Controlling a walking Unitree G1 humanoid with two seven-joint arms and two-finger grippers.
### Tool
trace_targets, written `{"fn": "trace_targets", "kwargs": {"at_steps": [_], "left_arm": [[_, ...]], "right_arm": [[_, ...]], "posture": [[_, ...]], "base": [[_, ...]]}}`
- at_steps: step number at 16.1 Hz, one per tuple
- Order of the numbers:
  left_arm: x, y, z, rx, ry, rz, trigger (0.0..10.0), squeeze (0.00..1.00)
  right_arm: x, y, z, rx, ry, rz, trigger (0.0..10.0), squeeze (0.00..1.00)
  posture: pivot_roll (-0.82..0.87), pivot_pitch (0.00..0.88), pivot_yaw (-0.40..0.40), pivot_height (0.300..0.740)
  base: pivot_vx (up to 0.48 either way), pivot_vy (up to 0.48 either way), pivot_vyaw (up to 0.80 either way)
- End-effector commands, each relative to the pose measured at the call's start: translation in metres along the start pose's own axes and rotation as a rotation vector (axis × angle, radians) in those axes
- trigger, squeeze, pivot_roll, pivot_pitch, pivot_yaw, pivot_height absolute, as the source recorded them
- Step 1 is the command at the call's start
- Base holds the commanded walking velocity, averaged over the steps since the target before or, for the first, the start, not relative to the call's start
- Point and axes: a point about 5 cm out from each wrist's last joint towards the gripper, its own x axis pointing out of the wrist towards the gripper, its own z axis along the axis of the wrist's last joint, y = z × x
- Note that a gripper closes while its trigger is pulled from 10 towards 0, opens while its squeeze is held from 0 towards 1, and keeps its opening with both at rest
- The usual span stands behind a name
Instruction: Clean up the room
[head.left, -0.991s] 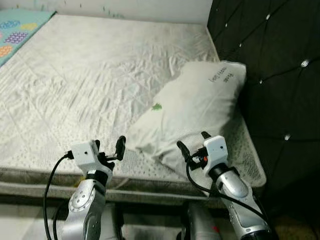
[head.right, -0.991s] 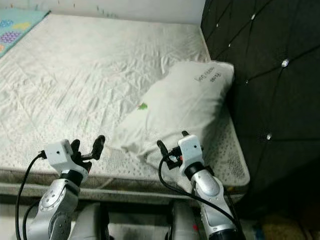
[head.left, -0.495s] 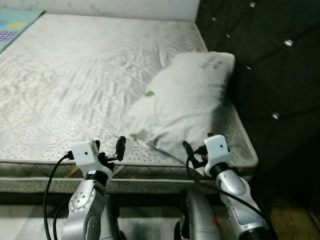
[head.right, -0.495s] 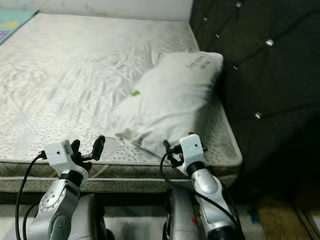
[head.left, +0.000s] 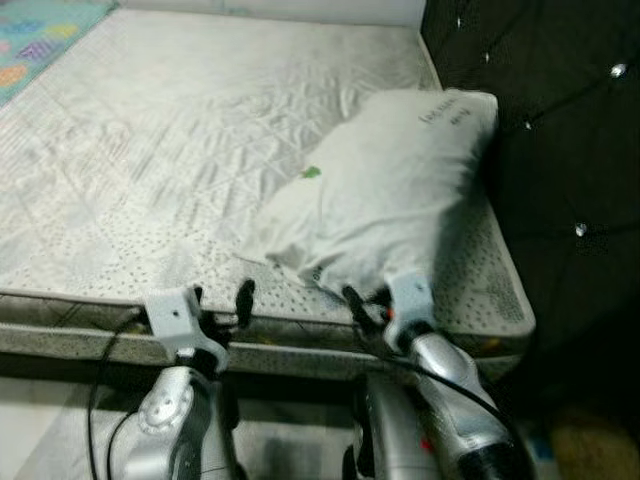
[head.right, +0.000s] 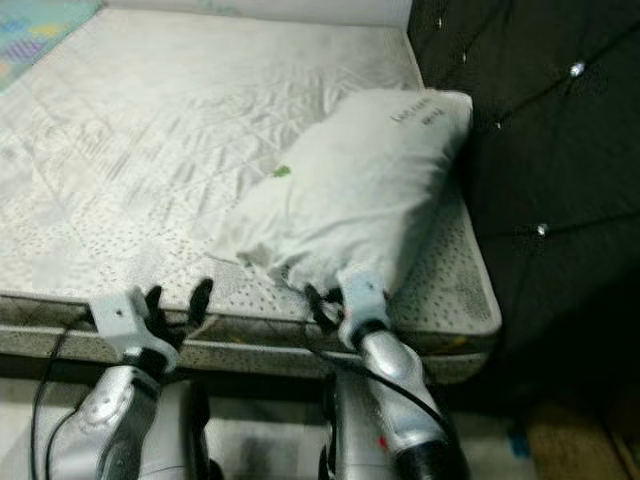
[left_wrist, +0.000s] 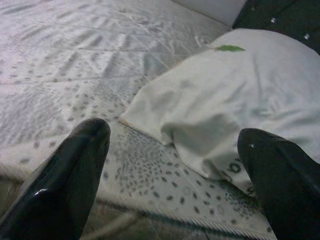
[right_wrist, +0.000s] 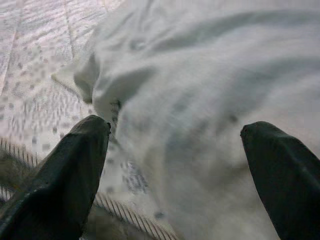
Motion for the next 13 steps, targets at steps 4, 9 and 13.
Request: {"fn": "trace_targets", "kwargs": {"at_steps": [4,9,13], "left_arm": [[-0.016,0.005,0.009,0.052,-0.005,0.013,10.0,0.00],[-0.024,0.005,0.012,0.079,0.007,0.004,10.0,0.00],[-0.026,0.001,0.009,0.074,0.031,-0.019,10.0,0.00]], "right_arm": [[0.023,-0.013,0.025,0.013,-0.082,-0.094,10.0,0.00],[0.026,-0.048,0.038,-0.024,-0.149,-0.239,10.0,0.00],[0.021,-0.059,0.011,-0.110,0.016,-0.261,10.0,0.00]], "posture": [[0.03,0.132,-0.049,0.560],[0.05,0.125,-0.040,0.560],[0.05,0.133,-0.029,0.560]], "base": [[0.000,0.000,0.00],[0.000,0.000,0.00],[0.000,0.000,0.00]]}}
